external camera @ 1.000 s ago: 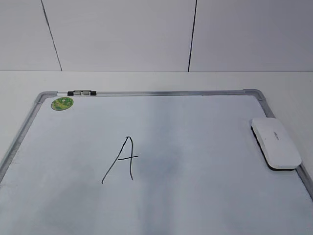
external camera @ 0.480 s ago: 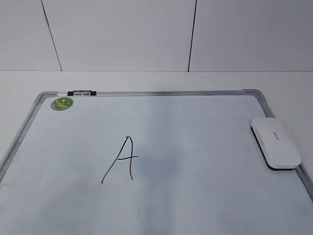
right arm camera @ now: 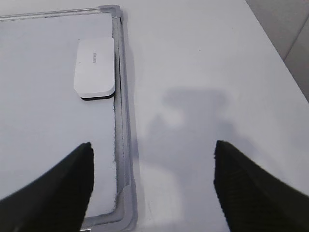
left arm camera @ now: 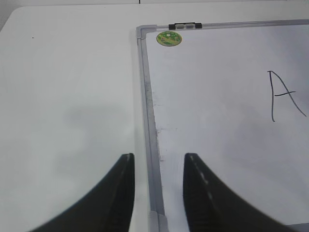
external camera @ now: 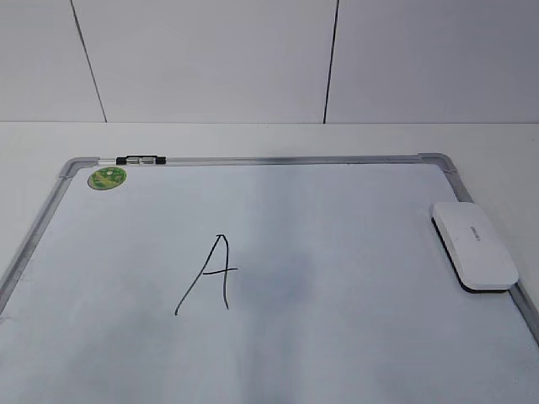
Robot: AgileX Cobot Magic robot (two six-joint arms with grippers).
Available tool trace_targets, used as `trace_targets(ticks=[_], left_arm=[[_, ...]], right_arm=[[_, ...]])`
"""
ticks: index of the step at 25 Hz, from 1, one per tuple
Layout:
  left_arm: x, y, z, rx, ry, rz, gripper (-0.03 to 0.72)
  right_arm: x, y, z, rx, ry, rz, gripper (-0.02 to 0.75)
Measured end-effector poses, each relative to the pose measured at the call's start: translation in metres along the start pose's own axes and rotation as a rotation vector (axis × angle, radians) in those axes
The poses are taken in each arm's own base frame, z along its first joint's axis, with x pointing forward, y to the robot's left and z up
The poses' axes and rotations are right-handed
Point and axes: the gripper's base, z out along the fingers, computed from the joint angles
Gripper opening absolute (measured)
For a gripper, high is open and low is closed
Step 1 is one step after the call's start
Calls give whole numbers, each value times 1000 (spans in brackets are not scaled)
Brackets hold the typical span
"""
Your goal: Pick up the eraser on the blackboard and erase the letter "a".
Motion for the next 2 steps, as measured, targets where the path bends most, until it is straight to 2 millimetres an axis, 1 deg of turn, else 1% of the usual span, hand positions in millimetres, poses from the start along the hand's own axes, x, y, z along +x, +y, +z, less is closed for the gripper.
trace_targets(ticks=[2], left_arm=[[0,0,0,0,0,0,249]], right_arm=[[0,0,0,0,0,0,592]])
